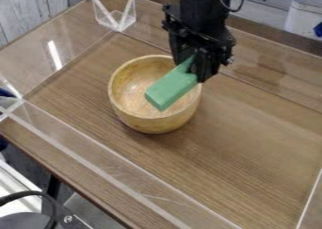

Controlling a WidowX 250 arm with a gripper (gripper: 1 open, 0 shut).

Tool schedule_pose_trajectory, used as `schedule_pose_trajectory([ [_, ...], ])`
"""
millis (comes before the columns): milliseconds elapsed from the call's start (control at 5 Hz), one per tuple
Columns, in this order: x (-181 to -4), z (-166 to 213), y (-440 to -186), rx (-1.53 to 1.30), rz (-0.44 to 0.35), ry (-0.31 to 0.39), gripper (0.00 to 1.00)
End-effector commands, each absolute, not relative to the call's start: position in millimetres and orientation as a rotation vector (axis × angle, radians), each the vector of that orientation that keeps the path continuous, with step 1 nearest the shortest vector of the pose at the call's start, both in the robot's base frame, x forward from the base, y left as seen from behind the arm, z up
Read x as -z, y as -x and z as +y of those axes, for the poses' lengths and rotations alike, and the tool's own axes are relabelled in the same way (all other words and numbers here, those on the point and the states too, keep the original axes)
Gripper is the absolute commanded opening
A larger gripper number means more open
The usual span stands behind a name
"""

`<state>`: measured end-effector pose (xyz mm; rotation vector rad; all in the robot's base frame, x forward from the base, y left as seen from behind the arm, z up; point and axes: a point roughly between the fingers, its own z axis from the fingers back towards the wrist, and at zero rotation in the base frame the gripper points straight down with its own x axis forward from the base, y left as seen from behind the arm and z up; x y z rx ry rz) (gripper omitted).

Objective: Put the green block in the brown bowl

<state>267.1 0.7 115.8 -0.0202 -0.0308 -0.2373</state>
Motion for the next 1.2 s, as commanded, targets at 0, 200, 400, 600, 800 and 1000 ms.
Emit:
schedule_pose_trajectory([
  [0, -126.8, 14.0, -270.8, 0.207, -0.081, 0.001, 0.0],
  [200, -123.2, 26.6, -268.6, 0.177, -0.076, -0.003, 0.0],
  [400, -118.8, 36.4, -266.6, 0.155, -0.07, -0.006, 0.0],
  [600, -126.1, 19.1, -267.7, 0.195, -0.086, 0.005, 0.0],
  [800, -130.9, 9.2, -266.8, 0.221, -0.096, 0.011, 0.0],
  [1000, -130.9, 8.8, -266.9, 0.224, -0.096, 0.013, 0.0],
])
